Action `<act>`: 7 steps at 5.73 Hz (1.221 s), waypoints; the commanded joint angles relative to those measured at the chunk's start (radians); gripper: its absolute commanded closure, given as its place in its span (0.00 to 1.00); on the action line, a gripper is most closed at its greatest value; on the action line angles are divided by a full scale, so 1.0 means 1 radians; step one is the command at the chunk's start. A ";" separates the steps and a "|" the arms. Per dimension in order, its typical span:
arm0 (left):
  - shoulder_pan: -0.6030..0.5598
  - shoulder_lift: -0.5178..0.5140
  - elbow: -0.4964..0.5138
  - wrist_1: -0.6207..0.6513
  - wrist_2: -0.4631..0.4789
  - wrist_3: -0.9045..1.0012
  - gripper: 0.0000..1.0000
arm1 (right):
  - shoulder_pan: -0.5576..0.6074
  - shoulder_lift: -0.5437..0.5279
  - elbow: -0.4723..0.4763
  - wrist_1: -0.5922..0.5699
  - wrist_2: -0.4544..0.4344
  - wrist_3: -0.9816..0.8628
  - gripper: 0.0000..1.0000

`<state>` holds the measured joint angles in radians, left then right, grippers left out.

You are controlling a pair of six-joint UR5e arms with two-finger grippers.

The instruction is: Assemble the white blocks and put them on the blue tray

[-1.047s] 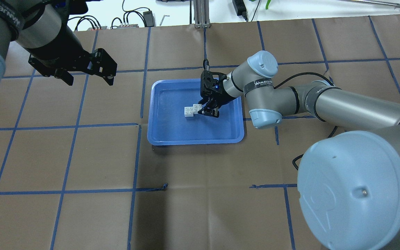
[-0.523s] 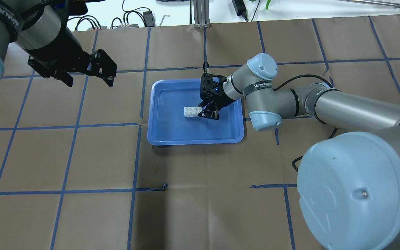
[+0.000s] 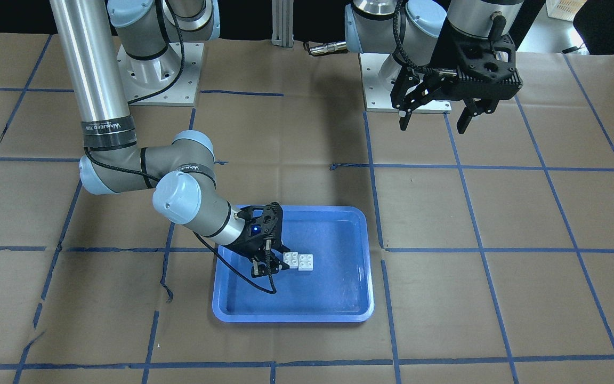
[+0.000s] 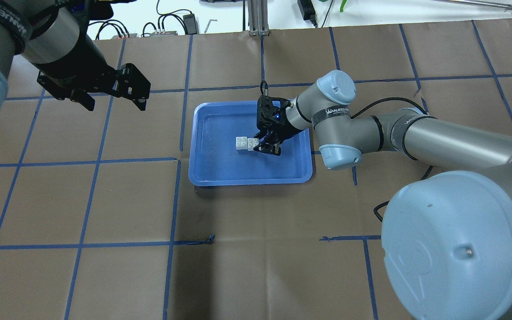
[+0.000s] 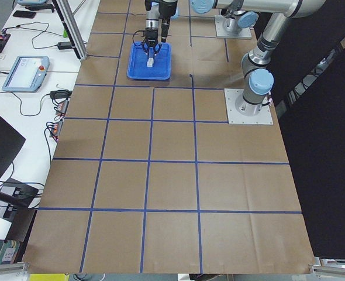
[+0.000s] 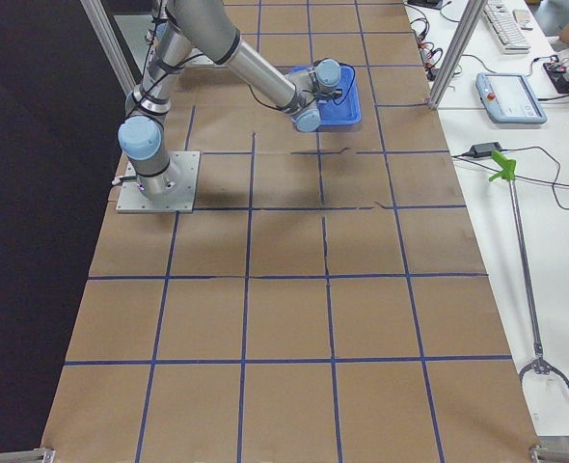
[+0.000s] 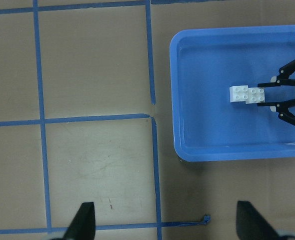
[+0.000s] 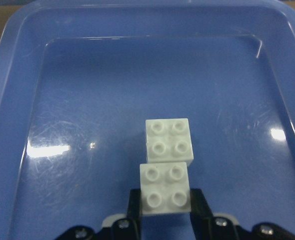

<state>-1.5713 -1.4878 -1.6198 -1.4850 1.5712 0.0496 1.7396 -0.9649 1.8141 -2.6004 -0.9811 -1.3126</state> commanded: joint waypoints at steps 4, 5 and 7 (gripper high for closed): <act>-0.001 0.000 0.000 0.000 0.001 0.007 0.01 | 0.000 0.003 -0.006 -0.020 0.004 -0.004 0.76; -0.001 0.000 0.000 0.000 0.001 0.007 0.01 | 0.000 0.005 -0.006 -0.020 0.004 -0.004 0.75; -0.003 0.003 -0.002 0.000 0.001 0.006 0.01 | 0.000 0.006 -0.006 -0.020 0.005 -0.002 0.52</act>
<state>-1.5729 -1.4862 -1.6210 -1.4849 1.5723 0.0556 1.7395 -0.9597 1.8086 -2.6195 -0.9763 -1.3150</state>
